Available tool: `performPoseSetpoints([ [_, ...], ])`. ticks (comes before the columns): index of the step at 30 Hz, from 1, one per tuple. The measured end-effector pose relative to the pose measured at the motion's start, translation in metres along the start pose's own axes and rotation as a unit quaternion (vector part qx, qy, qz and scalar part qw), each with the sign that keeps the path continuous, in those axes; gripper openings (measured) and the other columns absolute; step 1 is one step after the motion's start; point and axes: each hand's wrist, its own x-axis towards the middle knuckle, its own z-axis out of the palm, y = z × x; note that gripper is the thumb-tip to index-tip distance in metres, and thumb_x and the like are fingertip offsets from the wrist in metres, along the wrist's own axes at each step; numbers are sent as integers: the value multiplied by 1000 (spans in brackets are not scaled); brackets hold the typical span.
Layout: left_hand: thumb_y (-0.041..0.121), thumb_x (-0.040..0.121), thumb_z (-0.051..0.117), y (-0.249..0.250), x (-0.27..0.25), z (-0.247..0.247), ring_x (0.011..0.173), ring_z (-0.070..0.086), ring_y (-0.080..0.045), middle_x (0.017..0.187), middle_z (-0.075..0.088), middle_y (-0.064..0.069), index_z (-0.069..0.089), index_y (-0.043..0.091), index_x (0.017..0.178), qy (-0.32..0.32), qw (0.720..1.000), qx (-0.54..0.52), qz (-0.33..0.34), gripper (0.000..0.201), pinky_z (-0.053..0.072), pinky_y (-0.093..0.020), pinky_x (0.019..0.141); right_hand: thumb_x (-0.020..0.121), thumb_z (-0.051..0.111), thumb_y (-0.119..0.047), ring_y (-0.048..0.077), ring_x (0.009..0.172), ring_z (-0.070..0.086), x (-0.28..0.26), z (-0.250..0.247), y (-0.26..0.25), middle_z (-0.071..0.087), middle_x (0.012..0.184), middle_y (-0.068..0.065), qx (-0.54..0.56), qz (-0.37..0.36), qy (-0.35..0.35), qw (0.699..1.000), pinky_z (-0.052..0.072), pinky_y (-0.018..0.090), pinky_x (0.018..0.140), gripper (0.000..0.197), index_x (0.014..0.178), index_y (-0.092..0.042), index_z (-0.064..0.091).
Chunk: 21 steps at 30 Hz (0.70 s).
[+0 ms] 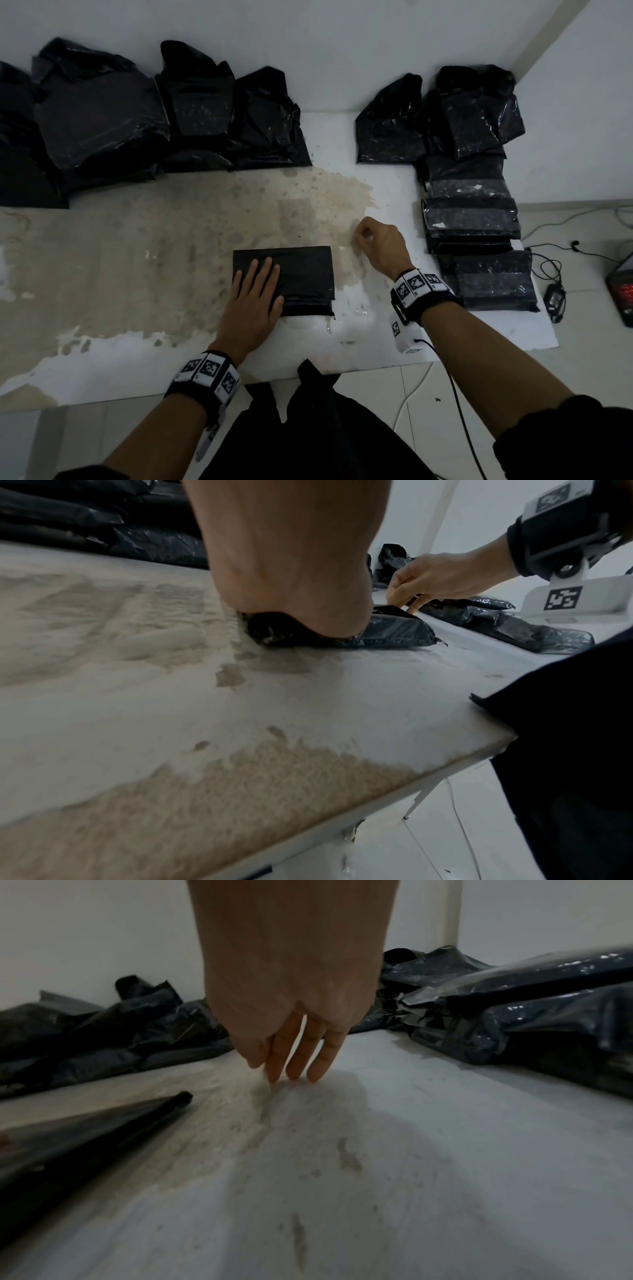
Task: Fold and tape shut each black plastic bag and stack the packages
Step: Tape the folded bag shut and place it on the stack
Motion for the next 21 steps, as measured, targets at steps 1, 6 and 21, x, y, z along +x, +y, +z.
performPoseSetpoints([
  [1, 41, 104, 26, 0, 0, 0, 152, 21, -31, 164, 26, -12, 33, 7, 155, -1, 1000, 3, 2, 62, 16, -51, 121, 96, 65, -19, 21, 80, 67, -4, -2, 1, 71, 85, 0, 43, 12, 4, 999, 56, 38, 73, 7, 91, -16, 62],
  [6, 41, 104, 25, 0, 0, -3, 152, 21, -32, 164, 26, -12, 32, 7, 155, -7, 1000, 2, 2, 62, 19, -54, 121, 91, 71, -15, 20, 83, 70, -28, -14, -5, 73, 82, 0, 204, 63, 11, 977, 58, 39, 83, 8, 87, -18, 64],
  [21, 51, 102, 9, -1, 4, -10, 154, 10, -29, 166, 17, -9, 23, 10, 158, -62, 998, 0, -4, 71, 9, -51, 125, 97, 67, -8, 39, 80, 71, -60, -78, -53, 63, 84, 10, 360, 32, 54, 931, 58, 43, 73, 13, 96, 0, 57],
])
